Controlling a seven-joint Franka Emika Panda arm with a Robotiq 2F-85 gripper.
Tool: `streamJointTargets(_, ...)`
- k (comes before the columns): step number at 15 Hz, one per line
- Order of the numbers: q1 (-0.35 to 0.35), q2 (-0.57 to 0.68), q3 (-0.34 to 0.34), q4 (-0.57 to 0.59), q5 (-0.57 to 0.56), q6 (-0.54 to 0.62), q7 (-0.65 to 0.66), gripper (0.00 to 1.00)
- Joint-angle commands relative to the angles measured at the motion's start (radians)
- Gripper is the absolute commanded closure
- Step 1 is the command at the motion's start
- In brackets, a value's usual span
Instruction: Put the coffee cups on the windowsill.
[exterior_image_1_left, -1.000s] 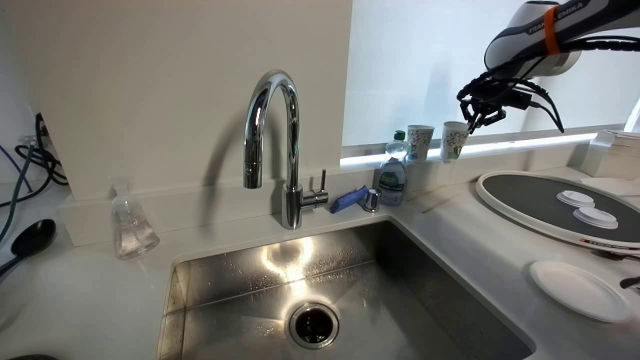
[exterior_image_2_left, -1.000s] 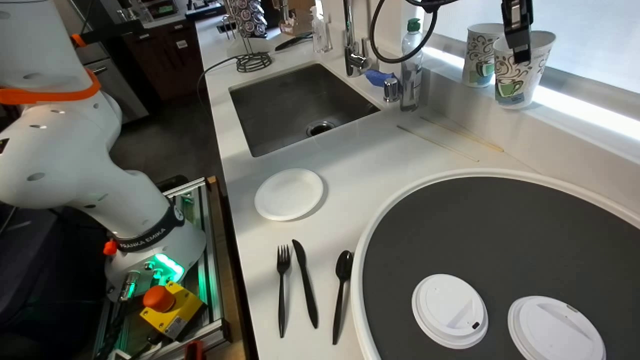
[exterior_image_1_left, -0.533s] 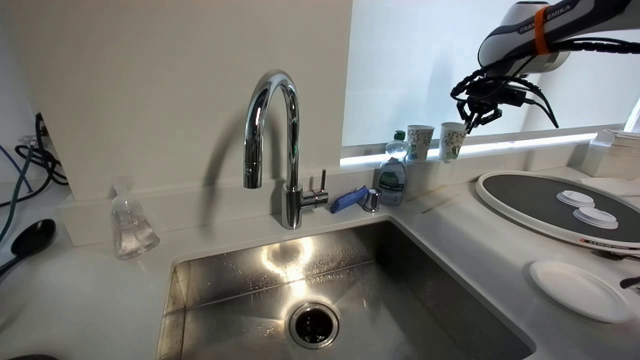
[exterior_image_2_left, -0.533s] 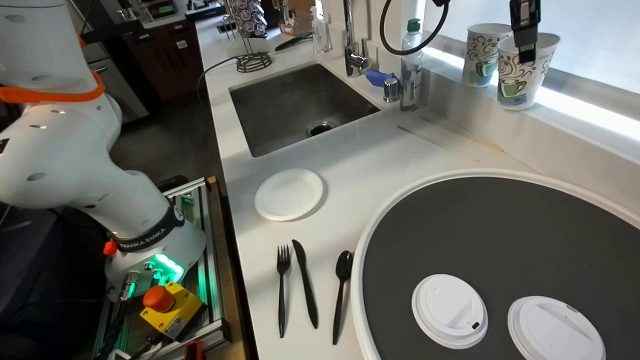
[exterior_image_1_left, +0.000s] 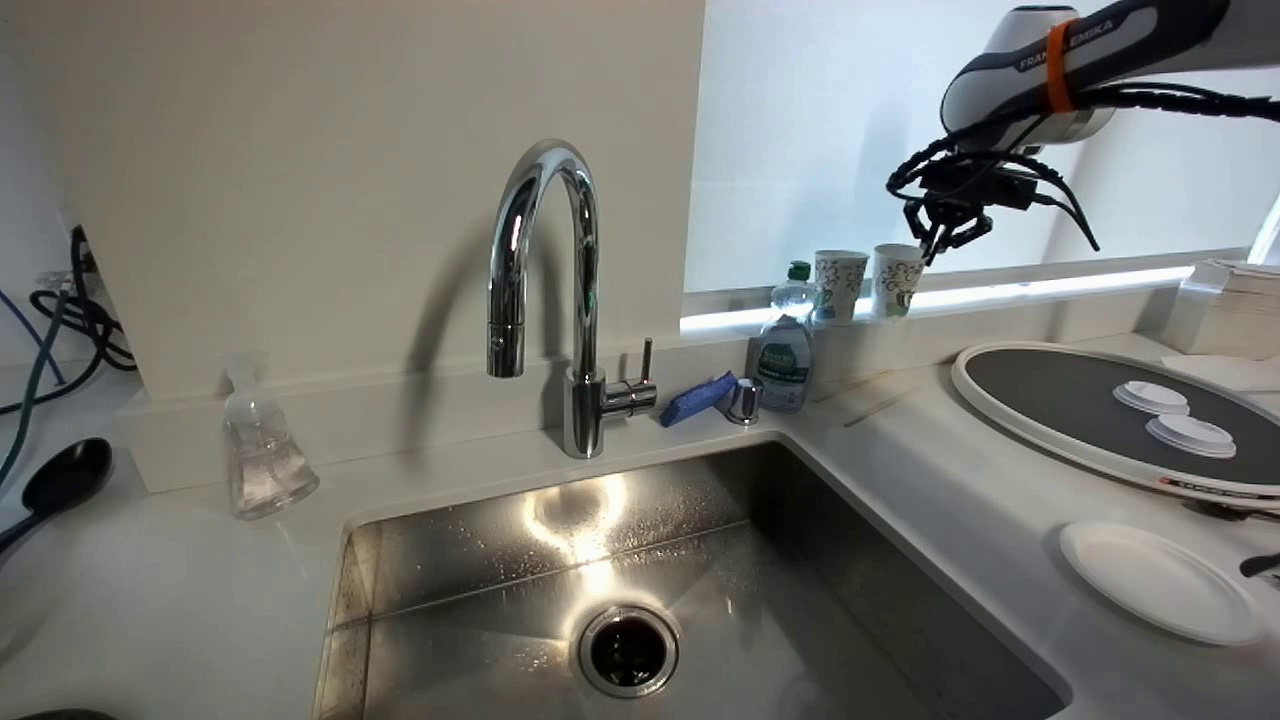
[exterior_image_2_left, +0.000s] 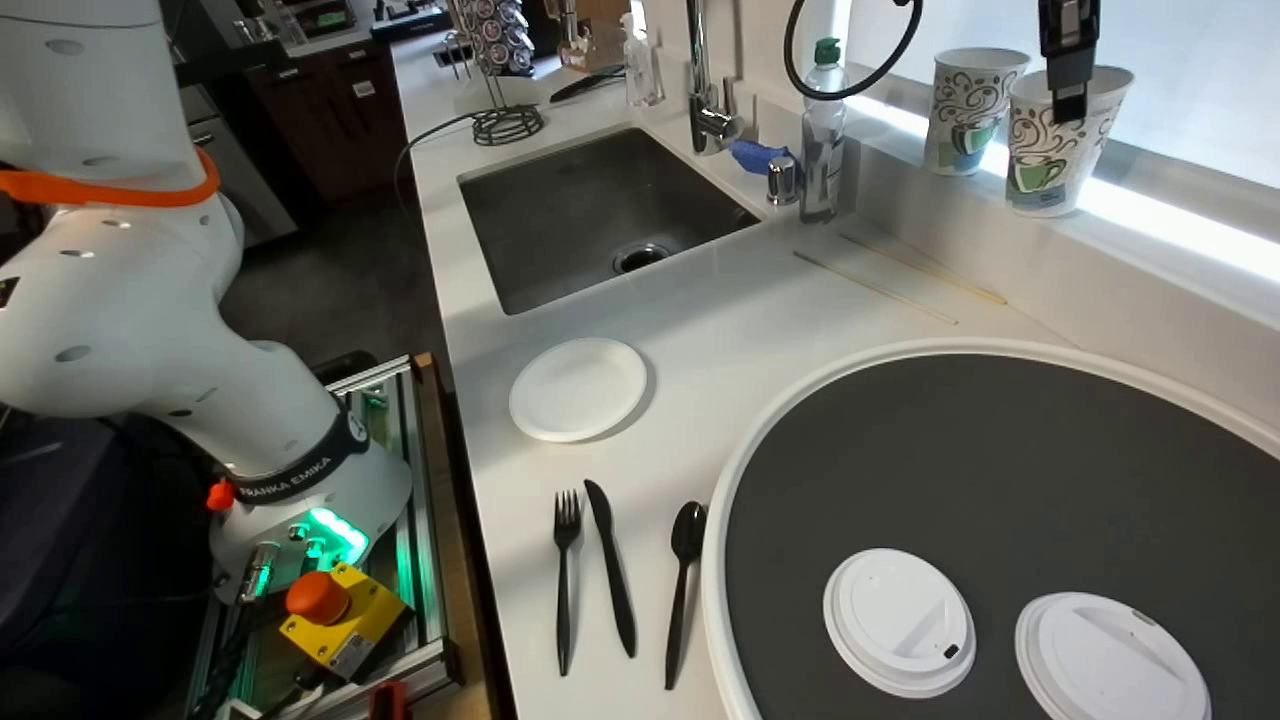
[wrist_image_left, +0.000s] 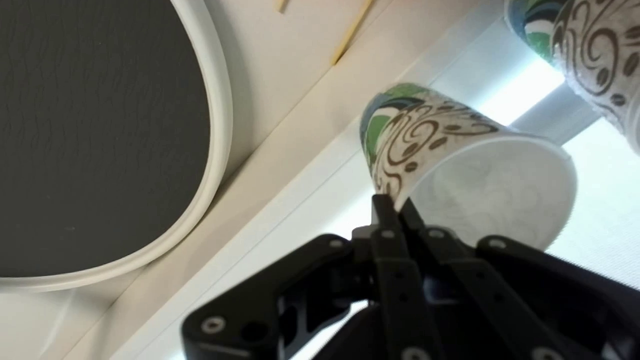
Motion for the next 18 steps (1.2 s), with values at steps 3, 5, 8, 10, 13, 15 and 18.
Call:
streamJointTargets(3, 0.006, 0.069, -0.008, 0.112, 0.042, -0.081, -0.01, 0.99)
streamJointTargets(5, 0.005, 0.084, -0.005, 0.139, 0.047, -0.099, -0.012, 0.99)
streamJointTargets(8, 0.004, 0.102, -0.002, 0.172, 0.053, -0.12, -0.014, 0.99)
streamJointTargets(10, 0.006, 0.11, -0.003, 0.185, 0.051, -0.13, -0.014, 0.79)
streamJointTargets(13, 0.009, 0.125, -0.004, 0.204, 0.048, -0.133, -0.01, 0.58)
streamJointTargets(15, 0.012, 0.131, -0.006, 0.21, 0.046, -0.129, -0.007, 0.45)
streamJointTargets(18, 0.012, 0.136, -0.008, 0.222, 0.045, -0.124, -0.005, 0.21)
